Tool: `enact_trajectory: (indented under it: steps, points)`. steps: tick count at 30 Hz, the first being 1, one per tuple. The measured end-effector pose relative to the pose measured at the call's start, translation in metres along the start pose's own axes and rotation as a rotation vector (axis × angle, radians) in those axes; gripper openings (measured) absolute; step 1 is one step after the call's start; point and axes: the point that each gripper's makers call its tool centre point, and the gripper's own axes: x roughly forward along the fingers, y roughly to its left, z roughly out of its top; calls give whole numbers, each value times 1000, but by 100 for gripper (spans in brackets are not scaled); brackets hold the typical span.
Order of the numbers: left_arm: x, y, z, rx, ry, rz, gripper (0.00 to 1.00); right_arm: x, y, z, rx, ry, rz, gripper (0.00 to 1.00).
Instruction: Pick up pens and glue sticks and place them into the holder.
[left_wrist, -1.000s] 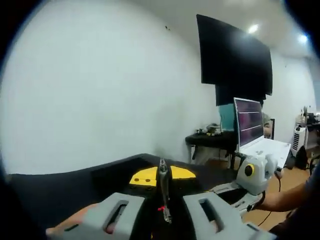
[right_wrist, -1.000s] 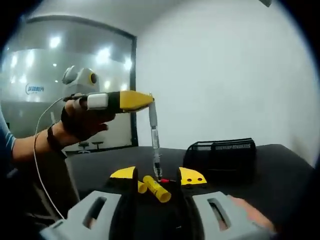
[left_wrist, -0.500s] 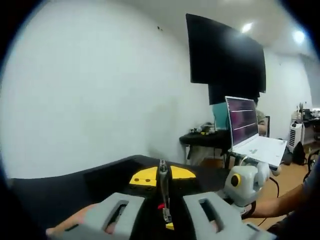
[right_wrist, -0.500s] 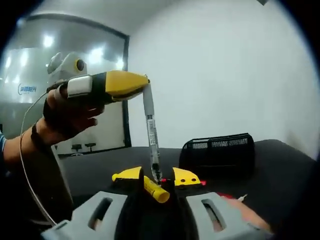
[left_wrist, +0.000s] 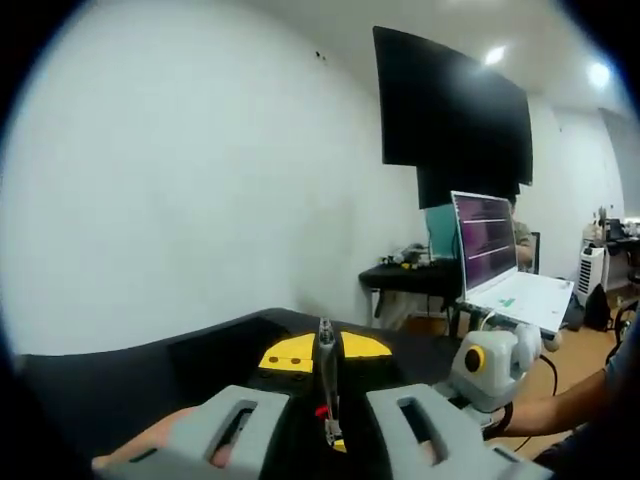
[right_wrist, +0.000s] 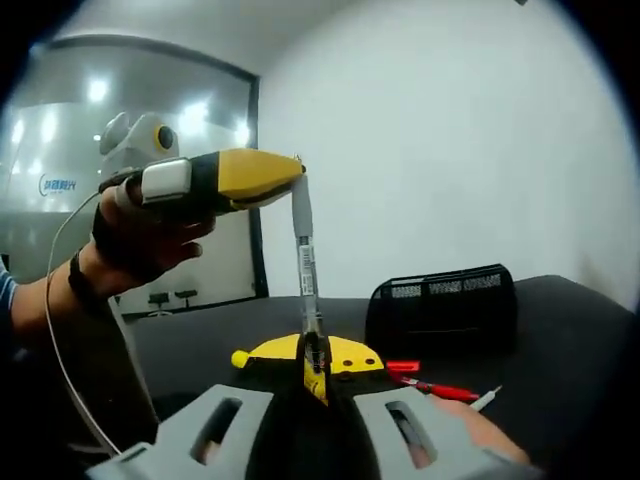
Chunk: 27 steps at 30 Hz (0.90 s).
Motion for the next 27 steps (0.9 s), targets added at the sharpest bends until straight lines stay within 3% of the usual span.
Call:
enact_trajectory:
  steps: [6,11,27]
  points:
    - [1,-6,-1,-5,-9,-28,6,-4,2,0,6,12,5,5]
    - [4,-12,-13,-5,20,-58,15,-8,0,5,7,0,-10,5]
    - [6,-23,-34,-47,49,-74,14,-14,-2,10,1,0,-18,5]
